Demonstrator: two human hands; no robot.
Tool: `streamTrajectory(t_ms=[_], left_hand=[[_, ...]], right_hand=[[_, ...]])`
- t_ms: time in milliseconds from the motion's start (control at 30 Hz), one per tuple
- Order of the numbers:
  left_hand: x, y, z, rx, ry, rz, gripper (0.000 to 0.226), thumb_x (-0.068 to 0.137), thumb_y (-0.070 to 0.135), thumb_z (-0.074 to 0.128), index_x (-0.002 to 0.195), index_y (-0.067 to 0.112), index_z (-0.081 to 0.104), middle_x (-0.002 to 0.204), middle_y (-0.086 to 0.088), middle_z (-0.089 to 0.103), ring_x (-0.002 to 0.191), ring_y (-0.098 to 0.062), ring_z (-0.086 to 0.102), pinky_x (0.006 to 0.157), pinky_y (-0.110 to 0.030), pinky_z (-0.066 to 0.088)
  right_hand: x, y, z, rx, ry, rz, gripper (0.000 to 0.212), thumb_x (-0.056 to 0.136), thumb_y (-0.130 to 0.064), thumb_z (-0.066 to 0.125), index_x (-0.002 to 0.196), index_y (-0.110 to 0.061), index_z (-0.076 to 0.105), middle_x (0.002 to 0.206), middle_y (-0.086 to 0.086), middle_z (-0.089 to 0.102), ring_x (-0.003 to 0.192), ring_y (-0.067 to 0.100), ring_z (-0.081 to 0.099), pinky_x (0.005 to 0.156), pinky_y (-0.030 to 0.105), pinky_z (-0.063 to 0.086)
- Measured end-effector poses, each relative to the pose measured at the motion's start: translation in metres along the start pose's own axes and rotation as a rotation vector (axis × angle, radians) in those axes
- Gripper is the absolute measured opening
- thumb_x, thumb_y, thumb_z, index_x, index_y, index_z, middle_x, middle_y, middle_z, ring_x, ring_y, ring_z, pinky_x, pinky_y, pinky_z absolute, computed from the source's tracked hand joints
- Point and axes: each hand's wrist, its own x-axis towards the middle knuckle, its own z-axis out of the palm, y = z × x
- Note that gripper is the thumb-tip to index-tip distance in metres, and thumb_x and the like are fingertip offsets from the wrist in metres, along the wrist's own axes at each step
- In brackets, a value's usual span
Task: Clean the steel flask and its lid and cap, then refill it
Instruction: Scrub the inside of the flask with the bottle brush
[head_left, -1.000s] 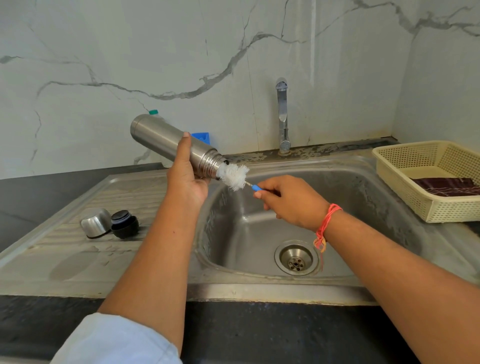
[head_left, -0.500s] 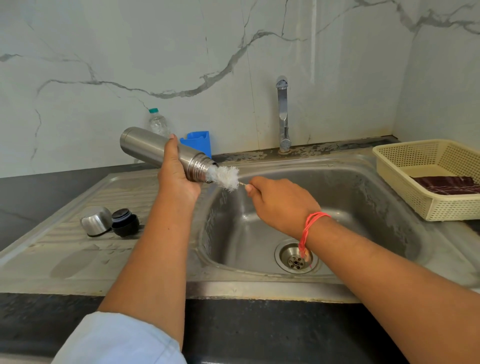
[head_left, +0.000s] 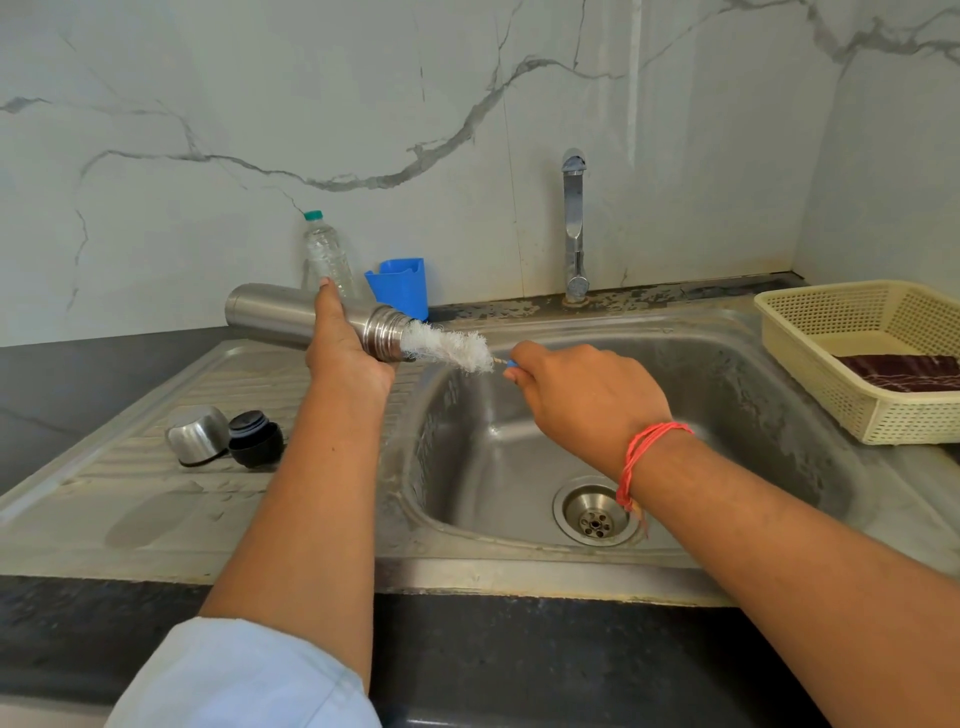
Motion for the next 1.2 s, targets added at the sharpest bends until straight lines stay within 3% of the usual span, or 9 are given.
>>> streamTrajectory(t_ms=[133,233,333,433,633,800,967,1033,1200], left_hand=[[0.003,0.008,-0.003,-0.013,0.056,0.037,0.059,0.079,0.038,0.089,0.123,0.009,0.063,0.111,-0.015,0.076,0.087,-0.037,0.078,0.079,-0.068,0.059],[0.001,0.009,-0.003,-0.016,0.031,0.048,0.056,0.08,0.036,0.087,0.123,0.009,0.064,0.114,-0.015,0.076,0.09,-0.037,0.078,0.081,-0.067,0.059],[-0.01,-0.002,0.002,0.04,0.004,0.032,0.052,0.082,0.035,0.085,0.123,0.01,0.064,0.116,-0.013,0.075,0.095,-0.031,0.077,0.085,-0.06,0.06],[-0.022,-0.015,0.009,0.076,-0.034,0.02,0.051,0.084,0.032,0.083,0.125,0.011,0.062,0.108,-0.009,0.075,0.087,-0.027,0.076,0.084,-0.052,0.062],[-0.031,-0.02,0.014,0.052,-0.109,0.009,0.054,0.083,0.029,0.084,0.128,0.011,0.061,0.09,-0.007,0.071,0.068,-0.023,0.073,0.068,-0.04,0.061],[-0.034,-0.023,0.013,0.067,-0.139,0.001,0.052,0.085,0.031,0.081,0.128,0.01,0.06,0.092,-0.009,0.067,0.066,-0.022,0.07,0.066,-0.038,0.061],[-0.036,-0.026,0.016,0.092,-0.191,-0.009,0.05,0.084,0.036,0.081,0.122,0.011,0.06,0.095,-0.013,0.064,0.066,-0.023,0.068,0.067,-0.037,0.06],[-0.037,-0.024,0.016,0.089,-0.21,-0.014,0.05,0.083,0.038,0.081,0.12,0.01,0.061,0.089,-0.012,0.066,0.068,-0.023,0.068,0.069,-0.036,0.06],[-0.042,-0.024,0.016,0.075,-0.238,-0.05,0.046,0.087,0.041,0.076,0.117,0.009,0.06,0.074,-0.01,0.068,0.066,-0.02,0.068,0.07,-0.034,0.06]], right_hand=[[-0.001,0.004,-0.001,-0.013,0.015,0.005,0.029,0.108,-0.044,0.028,0.117,-0.027,0.05,0.087,0.005,0.063,0.069,0.031,0.049,0.057,0.035,0.032],[0.001,0.003,0.0,0.047,-0.024,-0.016,0.028,0.107,-0.045,0.031,0.1,-0.027,0.051,0.074,-0.005,0.051,0.07,0.028,0.049,0.056,0.034,0.033],[0.004,0.006,0.003,0.189,-0.121,-0.048,0.033,0.107,-0.042,0.036,0.079,-0.025,0.044,0.066,-0.008,0.046,0.064,0.021,0.049,0.055,0.033,0.033],[0.003,0.012,0.005,0.308,-0.2,-0.049,0.038,0.107,-0.038,0.04,0.072,-0.024,0.047,0.064,-0.006,0.05,0.061,0.011,0.048,0.057,0.032,0.033],[0.002,0.016,0.006,0.458,-0.244,0.007,0.035,0.107,-0.038,0.042,0.091,-0.021,0.067,0.064,-0.01,0.053,0.06,0.003,0.051,0.056,0.016,0.033],[0.003,0.017,0.011,0.551,-0.289,0.03,0.036,0.107,-0.038,0.042,0.091,-0.02,0.07,0.061,-0.008,0.048,0.055,0.004,0.047,0.057,0.019,0.036],[0.002,0.019,0.01,0.725,-0.337,0.099,0.037,0.107,-0.035,0.043,0.092,-0.013,0.068,0.05,-0.005,0.037,0.033,0.006,0.031,0.036,0.014,0.028],[0.003,0.019,0.013,0.86,-0.4,0.16,0.036,0.107,-0.038,0.043,0.09,-0.014,0.065,0.051,0.0,0.032,0.038,0.012,0.024,0.035,0.019,0.021],[0.0,0.019,0.013,1.133,-0.555,0.264,0.035,0.107,-0.042,0.043,0.095,-0.015,0.062,0.057,0.0,0.028,0.043,0.011,0.016,0.04,0.014,0.016]])
